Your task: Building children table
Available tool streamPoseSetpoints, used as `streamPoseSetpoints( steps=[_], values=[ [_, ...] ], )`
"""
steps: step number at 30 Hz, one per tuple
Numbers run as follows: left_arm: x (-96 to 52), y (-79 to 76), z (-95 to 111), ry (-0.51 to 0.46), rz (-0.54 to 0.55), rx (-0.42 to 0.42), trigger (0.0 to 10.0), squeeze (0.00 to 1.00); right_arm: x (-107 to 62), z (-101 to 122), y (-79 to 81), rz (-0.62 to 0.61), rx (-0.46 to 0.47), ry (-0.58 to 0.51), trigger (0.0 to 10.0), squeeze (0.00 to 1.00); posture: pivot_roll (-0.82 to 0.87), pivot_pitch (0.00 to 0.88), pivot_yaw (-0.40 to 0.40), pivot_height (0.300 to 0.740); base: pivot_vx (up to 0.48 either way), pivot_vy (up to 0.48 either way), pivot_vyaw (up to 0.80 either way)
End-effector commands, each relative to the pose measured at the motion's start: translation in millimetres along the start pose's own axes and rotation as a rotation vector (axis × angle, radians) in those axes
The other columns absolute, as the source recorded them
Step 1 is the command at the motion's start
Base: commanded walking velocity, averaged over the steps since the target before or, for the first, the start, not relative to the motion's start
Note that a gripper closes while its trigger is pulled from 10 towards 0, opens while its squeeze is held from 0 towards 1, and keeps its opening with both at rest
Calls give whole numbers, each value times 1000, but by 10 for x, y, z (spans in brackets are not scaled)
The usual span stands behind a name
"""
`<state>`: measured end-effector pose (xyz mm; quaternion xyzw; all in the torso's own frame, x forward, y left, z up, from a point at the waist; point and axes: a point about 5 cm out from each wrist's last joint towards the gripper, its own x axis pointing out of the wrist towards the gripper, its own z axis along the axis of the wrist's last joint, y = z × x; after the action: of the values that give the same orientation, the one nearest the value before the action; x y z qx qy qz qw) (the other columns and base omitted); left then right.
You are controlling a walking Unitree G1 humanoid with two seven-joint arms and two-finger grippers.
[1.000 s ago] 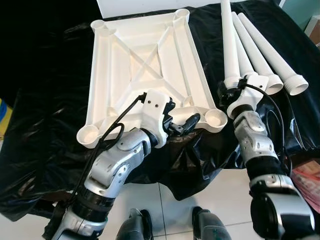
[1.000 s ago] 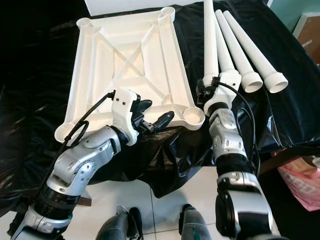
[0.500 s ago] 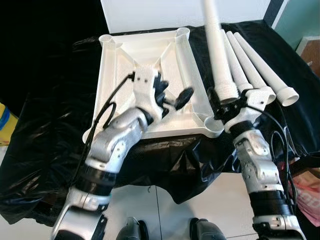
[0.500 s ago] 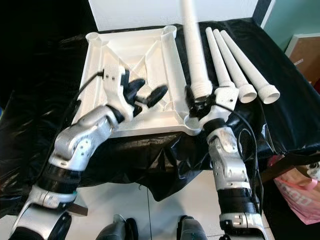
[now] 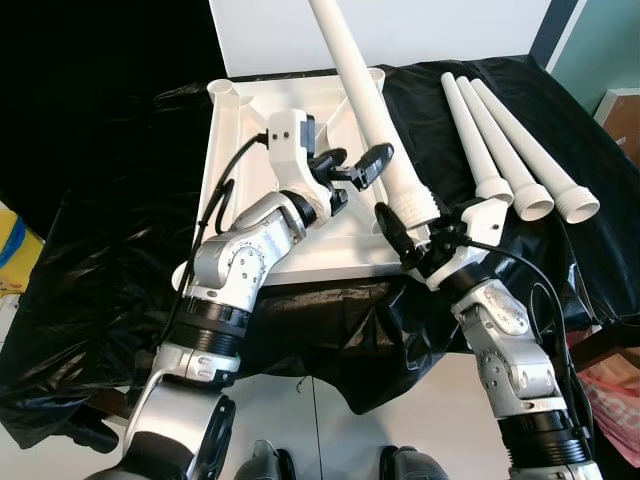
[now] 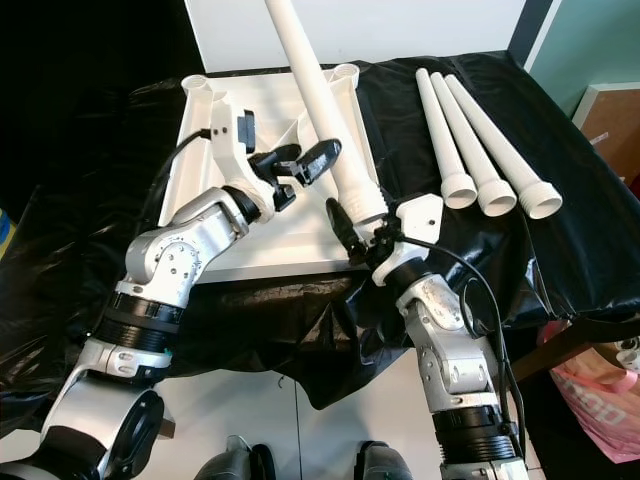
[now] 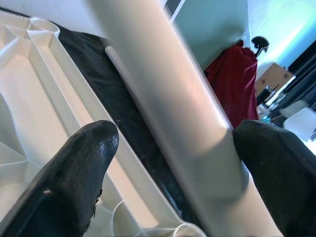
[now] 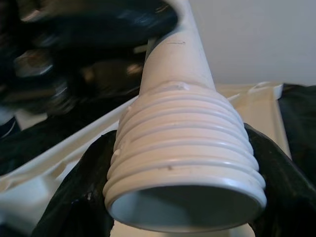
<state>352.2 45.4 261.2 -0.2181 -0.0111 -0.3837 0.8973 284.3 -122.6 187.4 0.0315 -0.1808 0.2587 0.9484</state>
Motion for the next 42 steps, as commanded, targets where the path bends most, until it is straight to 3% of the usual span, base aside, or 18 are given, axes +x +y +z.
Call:
streamPoseSetpoints(
  steps=[1,10,16,17,20,21,42],
  values=[
    [10,-149,57,-1,-350,-26,10000,0,-16,24,116,64,-21,-10,10000,0,-166,103,48,740,0,0,0],
    [109,84,235,1,-230,-67,10000,0,-123,-72,203,81,-33,25,10000,0,-168,97,55,740,0,0,0],
    [98,370,475,-16,-98,-123,10000,0,-263,-164,236,86,-61,70,10000,0,-170,90,60,740,0,0,0],
    [88,391,496,-20,-95,-124,8235,0,-264,-166,236,88,-65,71,10000,0,-174,87,61,740,0,0,0],
    [87,404,507,-22,-94,-124,8235,0,-263,-165,237,89,-68,71,10000,0,-174,87,61,740,0,0,0],
    [86,421,511,-23,-85,-128,0,0,-259,-162,233,88,-71,69,10000,0,-173,84,60,740,0,0,0],
    [133,362,499,1,-159,-165,0,0,-201,-117,241,95,-101,31,10000,0,-171,75,53,740,0,0,0]
  ],
)
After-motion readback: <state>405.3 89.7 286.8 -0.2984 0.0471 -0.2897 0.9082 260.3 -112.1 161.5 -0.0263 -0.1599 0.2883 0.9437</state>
